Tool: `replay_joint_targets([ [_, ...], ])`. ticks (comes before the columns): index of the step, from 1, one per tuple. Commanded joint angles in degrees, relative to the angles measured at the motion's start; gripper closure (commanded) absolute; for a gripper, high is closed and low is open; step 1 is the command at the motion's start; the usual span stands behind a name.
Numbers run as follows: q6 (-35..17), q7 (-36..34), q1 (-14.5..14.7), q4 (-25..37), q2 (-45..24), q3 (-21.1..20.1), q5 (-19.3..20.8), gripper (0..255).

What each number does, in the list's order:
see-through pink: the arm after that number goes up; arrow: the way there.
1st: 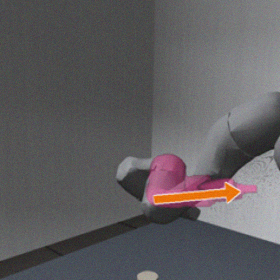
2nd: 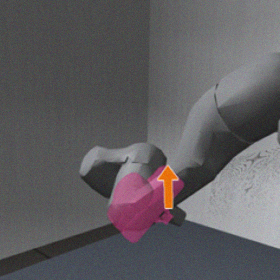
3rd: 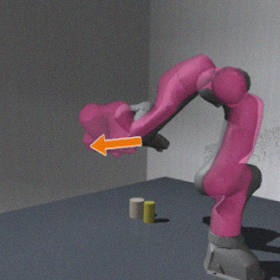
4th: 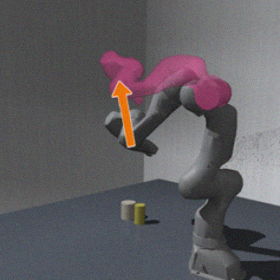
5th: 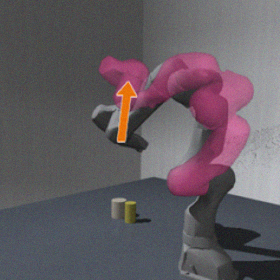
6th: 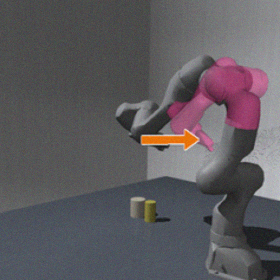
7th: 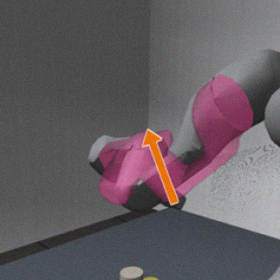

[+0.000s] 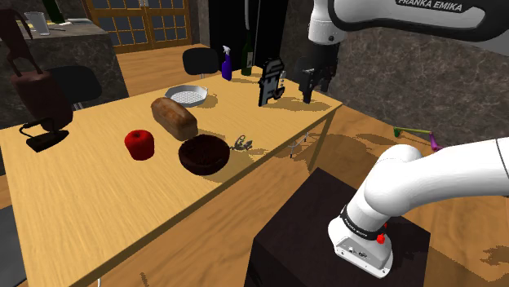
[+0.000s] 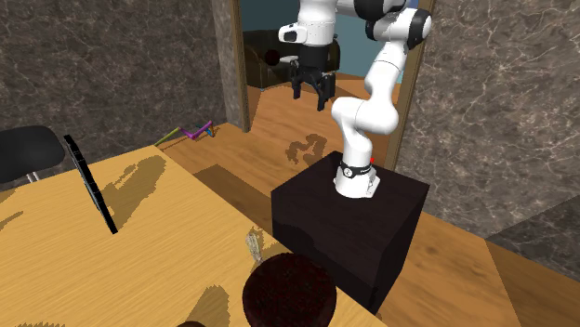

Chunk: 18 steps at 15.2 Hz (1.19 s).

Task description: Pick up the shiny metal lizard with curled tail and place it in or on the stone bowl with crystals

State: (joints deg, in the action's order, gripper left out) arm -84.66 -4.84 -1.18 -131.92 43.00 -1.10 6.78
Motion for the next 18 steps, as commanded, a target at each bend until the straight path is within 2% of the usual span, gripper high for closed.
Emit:
replay_joint_targets([
  [1,0.0,0.0,0.0,0.0,0.0,0.0,0.0,0],
  [6,-11.7,4.47,0.37,-5.97,-3.19,4.82,-0.93,0],
  [11,-23.46,9.71,1.21,-9.66,-9.17,9.52,-2.89,0],
  [18,-38.86,19.58,4.26,-10.62,-21.71,16.03,-9.35,0],
])
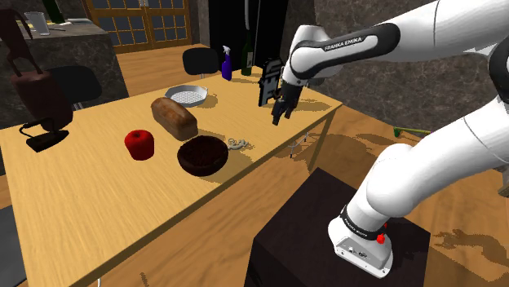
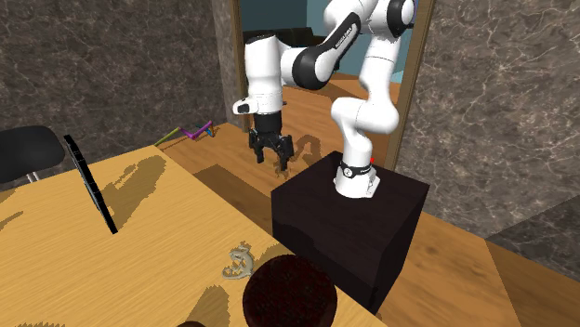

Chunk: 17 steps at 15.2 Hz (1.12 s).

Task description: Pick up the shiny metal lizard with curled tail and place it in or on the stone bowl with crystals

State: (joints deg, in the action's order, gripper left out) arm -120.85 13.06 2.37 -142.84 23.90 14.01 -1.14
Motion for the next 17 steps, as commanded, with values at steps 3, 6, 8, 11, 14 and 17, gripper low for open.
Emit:
replay_joint_targets([
  [3,-8.16,7.51,2.73,1.51,-9.18,3.54,-6.56,0],
  [6,-12.44,14.61,4.74,3.76,-16.28,5.62,-13.61,0],
  [8,-14.4,19.94,5.75,5.87,-21.23,6.44,-19.25,0],
  [11,-15.91,28.11,6.03,9.91,-28.77,6.26,-28.25,0],
  [14,-16.68,31.72,5.53,11.83,-32.49,5.28,-32.46,0],
  [17,-18.29,33.0,5.63,11.83,-34.41,4.54,-34.45,0],
])
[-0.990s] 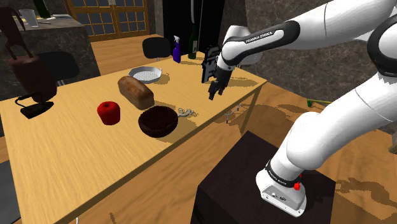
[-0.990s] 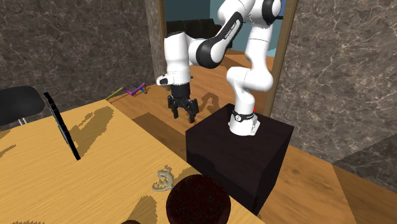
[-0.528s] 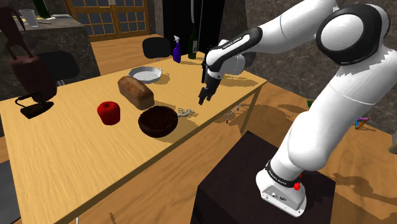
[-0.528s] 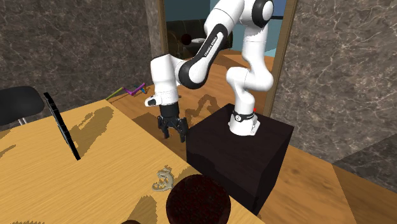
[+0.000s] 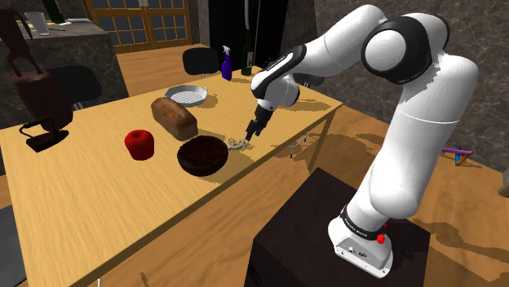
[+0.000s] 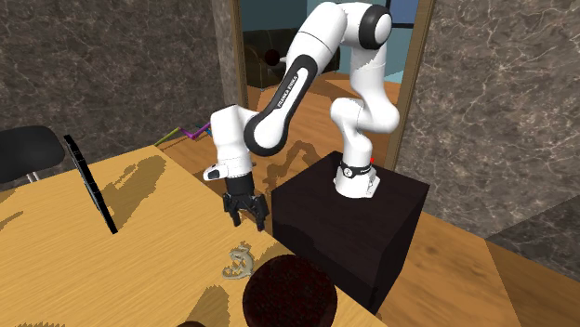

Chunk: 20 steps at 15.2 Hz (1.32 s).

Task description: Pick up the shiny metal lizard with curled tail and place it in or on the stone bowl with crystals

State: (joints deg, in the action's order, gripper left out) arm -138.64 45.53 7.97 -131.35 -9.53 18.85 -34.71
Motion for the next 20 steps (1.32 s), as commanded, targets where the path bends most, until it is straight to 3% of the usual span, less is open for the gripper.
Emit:
replay_joint_targets([
  [1,-1.03,0.97,0.05,0.38,-1.63,-0.56,-1.56,0],
  [3,-2.34,2.12,0.08,0.52,-3.34,-1.27,-3.33,0],
  [11,-2.34,2.11,0.05,0.52,-3.33,-1.29,-3.32,0],
  [12,-2.34,2.11,0.05,0.52,-3.33,-1.29,-3.32,255],
  [20,-2.34,2.11,0.05,0.52,-3.33,-1.29,-3.32,255],
])
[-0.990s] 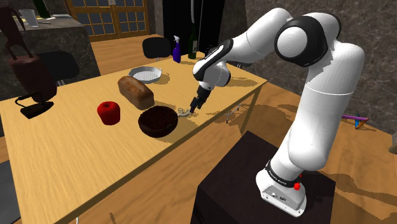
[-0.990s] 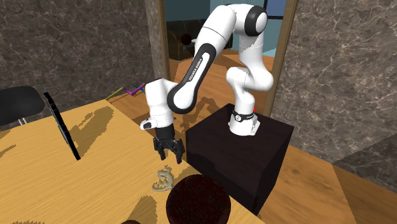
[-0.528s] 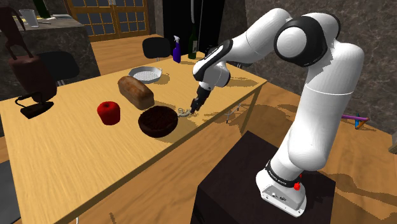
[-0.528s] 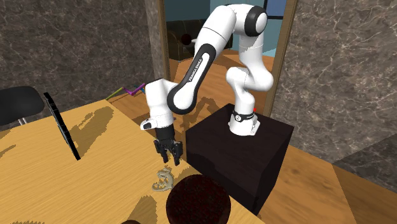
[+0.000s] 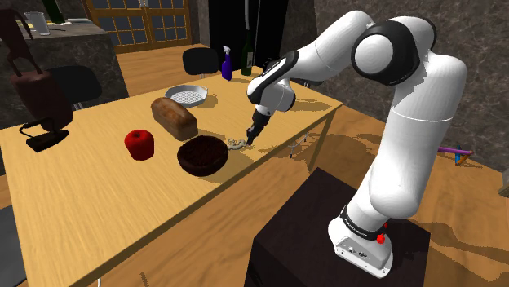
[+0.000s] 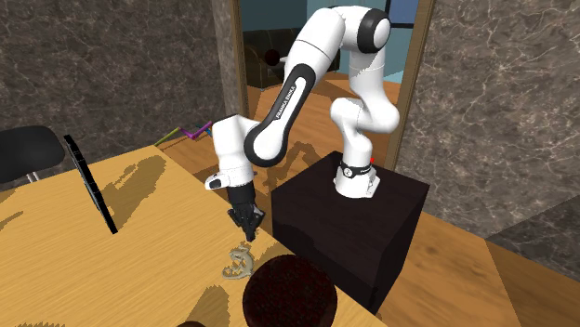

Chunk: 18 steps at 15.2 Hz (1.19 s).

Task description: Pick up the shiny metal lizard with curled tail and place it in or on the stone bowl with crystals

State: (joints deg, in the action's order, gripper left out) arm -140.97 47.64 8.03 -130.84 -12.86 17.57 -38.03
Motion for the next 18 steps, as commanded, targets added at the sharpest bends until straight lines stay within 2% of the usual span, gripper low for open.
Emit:
replay_joint_targets([
  [1,0.0,0.0,0.0,0.0,0.0,0.0,0.0,255],
  [2,0.0,0.0,0.0,0.0,0.0,0.0,0.0,0],
  [5,4.96,-3.52,4.58,10.47,-6.17,0.79,16.14,0],
  [7,8.5,-4.16,7.96,17.28,-10.57,1.18,25.03,0],
  [8,9.72,-4.09,9.26,19.58,-12.16,1.36,27.86,0],
  [18,5.22,-2.88,8.68,18.7,-15.98,0.45,26.0,0],
])
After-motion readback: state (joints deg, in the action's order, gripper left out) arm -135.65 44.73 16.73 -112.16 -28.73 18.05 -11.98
